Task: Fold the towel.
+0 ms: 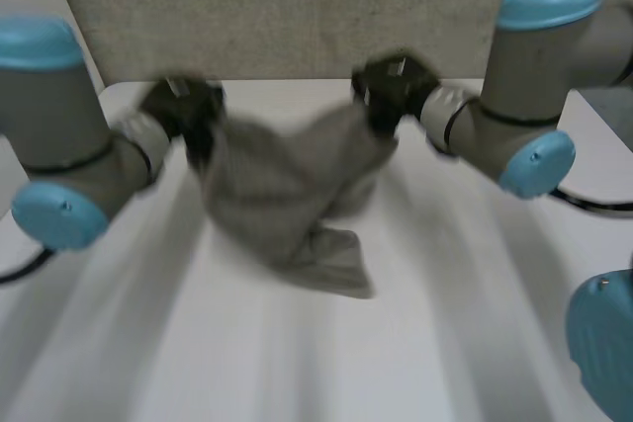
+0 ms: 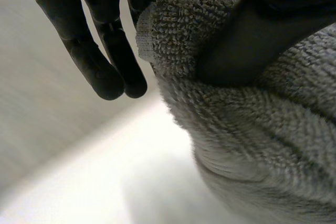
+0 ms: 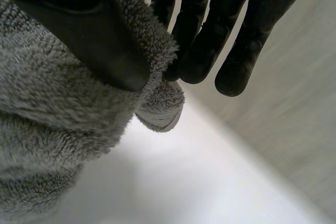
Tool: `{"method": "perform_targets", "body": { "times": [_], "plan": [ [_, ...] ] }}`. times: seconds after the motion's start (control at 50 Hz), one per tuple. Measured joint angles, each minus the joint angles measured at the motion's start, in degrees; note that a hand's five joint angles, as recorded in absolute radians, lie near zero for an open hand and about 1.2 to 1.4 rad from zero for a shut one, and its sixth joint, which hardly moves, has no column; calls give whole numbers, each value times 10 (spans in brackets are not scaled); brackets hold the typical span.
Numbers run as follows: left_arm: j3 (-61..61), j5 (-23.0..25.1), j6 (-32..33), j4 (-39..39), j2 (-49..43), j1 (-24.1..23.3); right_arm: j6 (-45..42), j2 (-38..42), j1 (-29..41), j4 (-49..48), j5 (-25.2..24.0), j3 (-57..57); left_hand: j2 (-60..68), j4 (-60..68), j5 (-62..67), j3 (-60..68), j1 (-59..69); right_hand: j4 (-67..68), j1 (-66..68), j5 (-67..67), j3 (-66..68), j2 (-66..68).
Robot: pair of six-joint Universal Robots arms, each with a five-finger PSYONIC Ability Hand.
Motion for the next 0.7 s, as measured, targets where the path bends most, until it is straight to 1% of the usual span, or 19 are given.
{"method": "perform_targets", "body": {
  "times": [0.04, 0.06, 0.1, 0.12, 0.14, 0.2, 0.24, 0.3, 0.38, 0.44, 0.58, 0.68, 0.7],
  "plan": [
    [23, -47, -22, 50, 22, 0, 1, -26, -2, -74, 34, 0, 0, 0, 1, 1, 0, 0, 0, 0, 0, 0],
    [29, -63, -31, 69, 30, 1, 1, -34, -3, -95, 45, 3, 0, 0, 2, 1, 0, 0, 0, 0, 0, 0],
    [41, -115, -57, 132, 58, 1, 1, -79, -4, -185, 87, 32, 0, 0, 2, 2, 0, 0, 0, 0, 0, 0],
    [43, -130, -66, 154, 68, 0, 1, -90, -5, -205, 96, 41, 0, 0, 2, 2, 0, 0, 0, 0, 0, 0],
    [43, -152, -80, 190, 86, 0, 0, -123, -5, -260, 117, 70, 9, 0, 2, 2, 0, 0, 0, 4, 0, 7],
    [34, -170, -95, 230, 109, -2, -4, -170, -5, -324, 130, 123, 22, 0, 2, 2, 1, 0, 0, 12, 0, 25],
    [20, -168, -101, 245, 123, -6, -10, -205, -3, -356, 124, 172, 24, 0, 2, 2, 1, 0, 0, 13, 0, 25],
    [-18, -140, -104, 248, 133, -17, -26, -246, 2, -373, 100, 248, 25, 0, 12, 2, 0, 0, 4, 19, 0, 25],
    [-89, -94, -102, 237, 132, -29, -59, -266, 6, -353, 75, 328, 25, 0, 13, 3, 0, 0, 6, 19, 0, 25],
    [-156, -71, -99, 232, 128, -33, -97, -266, 8, -326, 65, 384, 25, 0, 13, 3, 0, 0, 6, 19, 0, 25],
    [-284, -60, -89, 231, 120, -26, -175, -252, 4, -283, 66, 487, 25, 0, 13, 4, 0, 0, 6, 19, 0, 25],
    [-375, -59, -55, 232, 115, -17, -233, -237, -1, -243, 69, 565, 25, 0, 13, 4, 0, 0, 6, 19, 0, 25],
    [-397, -59, -40, 232, 115, -16, -249, -235, -2, -229, 69, 585, 25, 0, 13, 4, 0, 0, 6, 19, 0, 25]
  ]
}}
